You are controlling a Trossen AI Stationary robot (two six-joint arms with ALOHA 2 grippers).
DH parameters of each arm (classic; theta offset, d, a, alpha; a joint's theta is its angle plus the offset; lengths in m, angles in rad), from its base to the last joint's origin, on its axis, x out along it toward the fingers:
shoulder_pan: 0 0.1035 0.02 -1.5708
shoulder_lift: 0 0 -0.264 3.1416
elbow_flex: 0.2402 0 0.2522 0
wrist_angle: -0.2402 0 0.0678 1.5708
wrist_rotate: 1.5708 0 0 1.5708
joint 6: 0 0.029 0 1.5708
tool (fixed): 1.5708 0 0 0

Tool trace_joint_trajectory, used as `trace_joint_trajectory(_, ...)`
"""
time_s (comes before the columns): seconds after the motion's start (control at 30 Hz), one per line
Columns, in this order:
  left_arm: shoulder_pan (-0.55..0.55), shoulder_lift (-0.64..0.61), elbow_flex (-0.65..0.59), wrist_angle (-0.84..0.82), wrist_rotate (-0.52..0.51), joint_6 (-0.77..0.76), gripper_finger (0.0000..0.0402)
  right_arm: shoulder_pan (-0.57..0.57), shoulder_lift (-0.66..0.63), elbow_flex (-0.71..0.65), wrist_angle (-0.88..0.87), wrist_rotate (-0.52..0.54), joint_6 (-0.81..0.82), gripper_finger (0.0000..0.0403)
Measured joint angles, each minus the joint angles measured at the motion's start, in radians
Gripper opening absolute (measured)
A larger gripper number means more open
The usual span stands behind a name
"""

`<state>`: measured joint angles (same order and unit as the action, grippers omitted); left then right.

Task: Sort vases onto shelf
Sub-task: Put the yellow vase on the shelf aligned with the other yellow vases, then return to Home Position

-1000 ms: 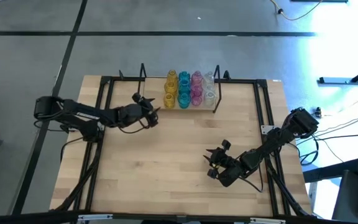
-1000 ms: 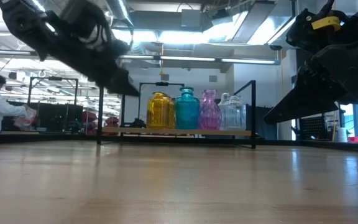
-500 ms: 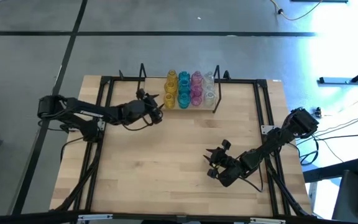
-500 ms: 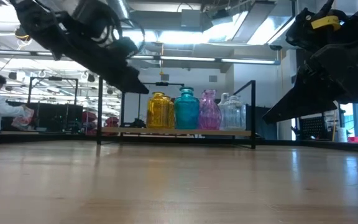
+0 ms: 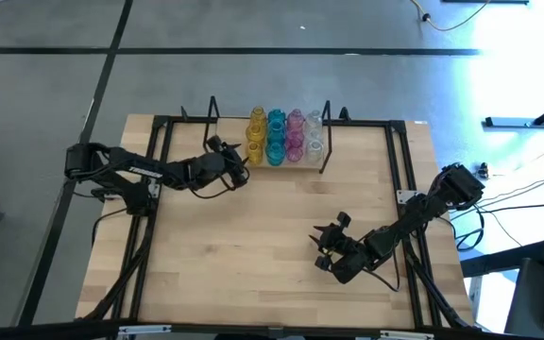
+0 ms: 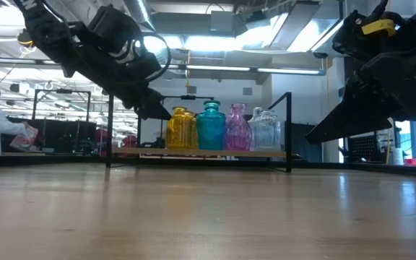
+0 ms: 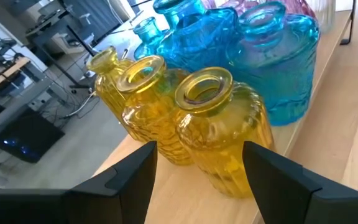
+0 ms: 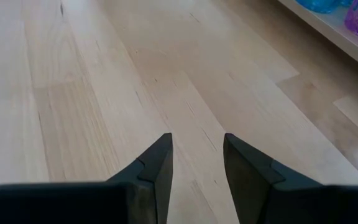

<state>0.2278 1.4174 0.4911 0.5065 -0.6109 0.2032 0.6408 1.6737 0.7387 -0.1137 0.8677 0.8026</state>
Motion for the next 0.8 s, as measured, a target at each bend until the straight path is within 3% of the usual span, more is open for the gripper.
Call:
trace_joint_trajectory(0.27,0.010,0.000,0.000,0.013,0.014,0.008,0.0231,0.000,0.000,0.000,0.000,0.000,0.001,0.0127)
trace_joint_trajectory(0.6,0.094,0.003,0.000,0.037,0.201,0.003,0.0231,0.000,0.000,0.000,0.000,0.000,0.001,0.0127)
trace_joint_trajectory(0.8,0.068,-0.009,0.000,0.026,0.192,0.010,0.0231,0.000,0.000,0.000,0.000,-0.001,0.001,0.0127)
